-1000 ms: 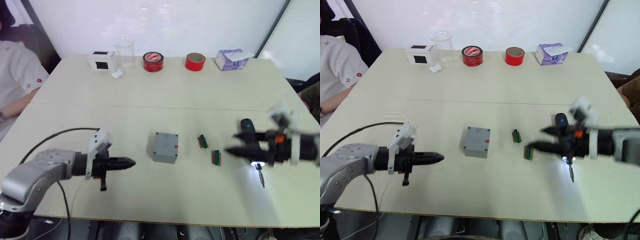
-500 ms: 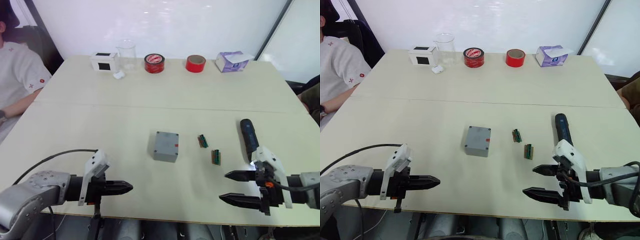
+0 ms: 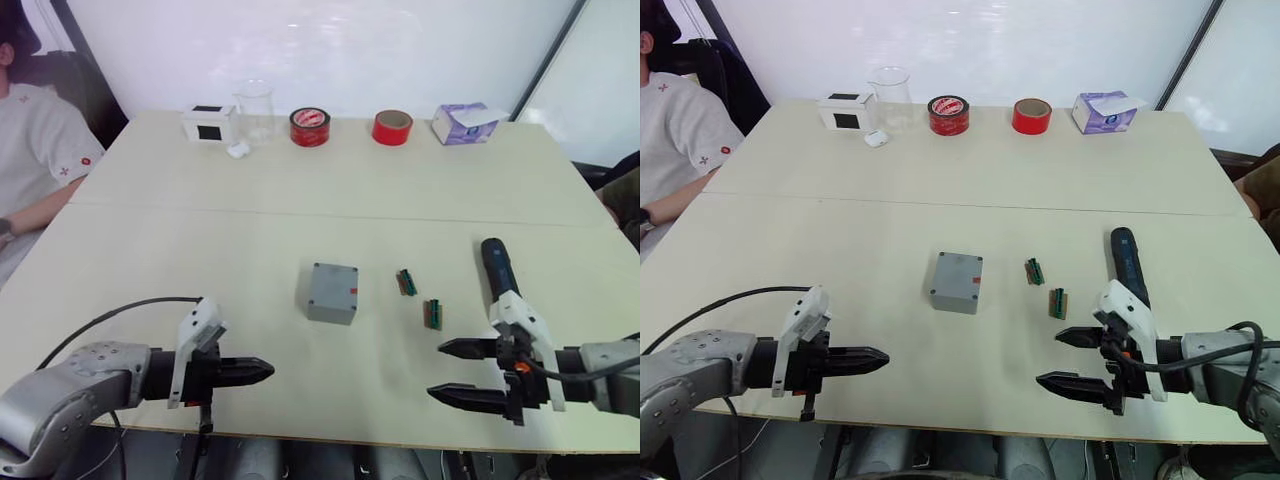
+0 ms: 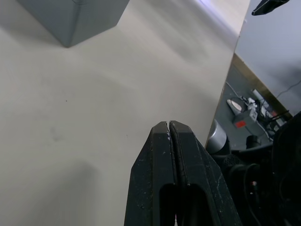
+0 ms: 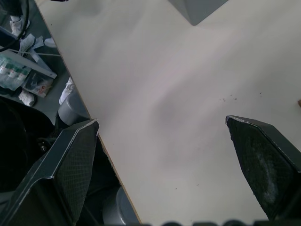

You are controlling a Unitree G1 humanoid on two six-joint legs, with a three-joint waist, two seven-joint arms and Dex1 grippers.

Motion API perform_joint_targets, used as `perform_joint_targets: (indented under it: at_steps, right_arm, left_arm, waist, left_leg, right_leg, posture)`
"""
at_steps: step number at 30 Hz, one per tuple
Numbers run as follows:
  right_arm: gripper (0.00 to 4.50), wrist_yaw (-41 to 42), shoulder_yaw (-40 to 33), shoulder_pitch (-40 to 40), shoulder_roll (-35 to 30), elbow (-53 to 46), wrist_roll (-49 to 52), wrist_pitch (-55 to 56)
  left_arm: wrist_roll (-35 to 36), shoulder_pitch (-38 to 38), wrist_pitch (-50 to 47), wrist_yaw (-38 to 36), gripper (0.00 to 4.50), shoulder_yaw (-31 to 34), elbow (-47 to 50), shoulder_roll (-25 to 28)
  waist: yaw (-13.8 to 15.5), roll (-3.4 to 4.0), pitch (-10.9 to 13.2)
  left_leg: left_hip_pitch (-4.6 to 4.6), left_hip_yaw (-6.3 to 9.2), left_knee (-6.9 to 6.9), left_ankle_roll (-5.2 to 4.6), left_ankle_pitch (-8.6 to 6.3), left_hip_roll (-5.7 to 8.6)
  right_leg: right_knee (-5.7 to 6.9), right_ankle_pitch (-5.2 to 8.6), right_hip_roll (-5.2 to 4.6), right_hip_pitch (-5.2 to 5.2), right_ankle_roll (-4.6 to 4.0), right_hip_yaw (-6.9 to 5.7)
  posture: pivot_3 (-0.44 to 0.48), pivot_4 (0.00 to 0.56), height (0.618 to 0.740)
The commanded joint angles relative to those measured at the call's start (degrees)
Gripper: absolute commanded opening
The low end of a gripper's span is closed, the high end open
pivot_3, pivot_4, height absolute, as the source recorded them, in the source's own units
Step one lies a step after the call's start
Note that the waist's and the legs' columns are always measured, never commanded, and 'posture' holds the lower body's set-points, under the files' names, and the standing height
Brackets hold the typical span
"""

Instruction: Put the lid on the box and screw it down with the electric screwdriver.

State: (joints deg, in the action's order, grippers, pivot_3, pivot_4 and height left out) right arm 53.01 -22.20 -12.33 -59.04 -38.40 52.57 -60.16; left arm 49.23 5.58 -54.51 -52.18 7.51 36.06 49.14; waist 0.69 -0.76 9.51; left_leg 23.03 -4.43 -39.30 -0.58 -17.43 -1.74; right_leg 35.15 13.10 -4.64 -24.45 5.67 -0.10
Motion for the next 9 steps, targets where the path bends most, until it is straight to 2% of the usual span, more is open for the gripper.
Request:
perform_joint_targets:
  at_steps: [1,9]
  right_arm:
    - [4.43,-1.08,-0.59,1.1,0.09,-0.18,0.05,1.04]
    - [4.43,-3.5,0.6,2.38,0.43,-0.44,1.29,0.5]
  left_arm:
    - [0.56,-1.84,0.88,-0.13,0.0,-0.77,-0.44,-0.27]
    - [0.3,-5.35,1.22,-1.46,0.0,-2.22,-3.12,-0.06]
  waist:
    - [0.0,0.0,0.0]
    - [0.0,0.0,0.0]
  left_leg:
    - [0.0,0.0,0.0,0.0,0.0,0.0]
    - [0.01,0.0,0.0,0.0,0.0,0.02]
  right_leg:
    - [0.0,0.0,0.0,0.0,0.0,0.0]
    - [0.0,0.0,0.0,0.0,0.0,0.0]
  posture:
    - [0.0,0.15,0.74]
    - [0.0,0.15,0.74]
